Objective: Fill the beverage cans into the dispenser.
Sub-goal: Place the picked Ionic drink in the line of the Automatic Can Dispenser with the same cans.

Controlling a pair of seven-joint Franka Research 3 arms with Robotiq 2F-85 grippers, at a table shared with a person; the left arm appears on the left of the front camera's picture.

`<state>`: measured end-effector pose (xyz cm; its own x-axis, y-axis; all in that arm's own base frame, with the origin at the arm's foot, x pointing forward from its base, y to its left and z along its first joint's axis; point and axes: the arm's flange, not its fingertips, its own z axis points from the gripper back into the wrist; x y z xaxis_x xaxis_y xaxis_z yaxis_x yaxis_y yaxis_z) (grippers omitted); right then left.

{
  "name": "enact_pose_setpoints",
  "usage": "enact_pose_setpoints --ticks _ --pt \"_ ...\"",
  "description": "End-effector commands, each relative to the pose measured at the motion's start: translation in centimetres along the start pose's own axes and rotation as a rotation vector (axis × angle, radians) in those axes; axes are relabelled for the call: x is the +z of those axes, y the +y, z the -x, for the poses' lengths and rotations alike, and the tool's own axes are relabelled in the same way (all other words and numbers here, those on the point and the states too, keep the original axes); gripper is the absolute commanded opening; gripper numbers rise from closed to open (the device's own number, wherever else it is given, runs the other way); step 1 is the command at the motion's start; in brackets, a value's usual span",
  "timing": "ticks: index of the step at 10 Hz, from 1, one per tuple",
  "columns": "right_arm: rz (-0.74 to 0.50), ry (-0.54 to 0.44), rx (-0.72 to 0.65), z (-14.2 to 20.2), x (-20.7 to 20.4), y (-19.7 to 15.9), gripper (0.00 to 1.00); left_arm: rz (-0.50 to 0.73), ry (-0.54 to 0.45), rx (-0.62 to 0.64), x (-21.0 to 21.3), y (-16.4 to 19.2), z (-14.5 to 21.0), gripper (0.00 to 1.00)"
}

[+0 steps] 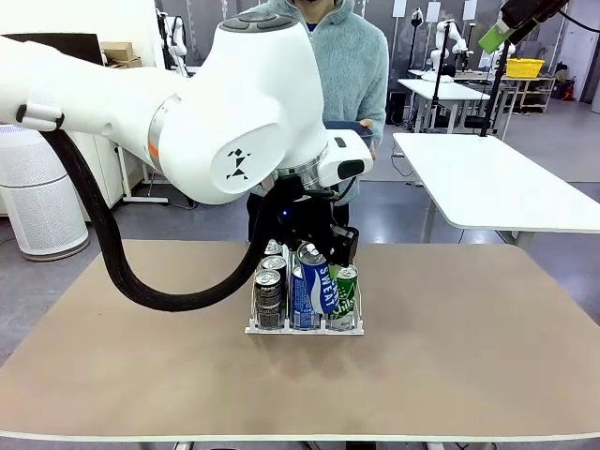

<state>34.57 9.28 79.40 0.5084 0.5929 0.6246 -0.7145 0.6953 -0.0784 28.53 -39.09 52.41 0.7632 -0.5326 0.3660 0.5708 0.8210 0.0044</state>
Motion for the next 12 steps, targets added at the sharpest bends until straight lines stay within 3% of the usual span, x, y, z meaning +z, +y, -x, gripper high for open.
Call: enact_pose_setpoints --ticks 1,4,5,6,12 --pt "-0.001 -0.001 -0.008 0.0 0.0 0.0 1.00 -0.018 -0.013 0.008 0.6 -0.2 0.1 0.57" --pt "-0.001 -0.001 -0.008 0.0 0.0 0.0 1.00 -0.018 -0.013 0.008 0.6 -0.2 0.1 0.57" --pt "-0.001 -0.001 -0.008 0.0 0.0 0.0 1.00 -0.002 0.002 -0.002 -0.1 0.0 0.0 0.57" --pt "-0.001 -0.001 -0.008 0.0 0.0 0.0 1.00 -0.093 0.041 0.059 -1.1 -0.2 -0.3 0.57" --pt "-0.001 -0.001 -0.008 0.0 0.0 0.0 1.00 -0.094 0.066 0.114 -5.4 1.4 -2.2 0.57"
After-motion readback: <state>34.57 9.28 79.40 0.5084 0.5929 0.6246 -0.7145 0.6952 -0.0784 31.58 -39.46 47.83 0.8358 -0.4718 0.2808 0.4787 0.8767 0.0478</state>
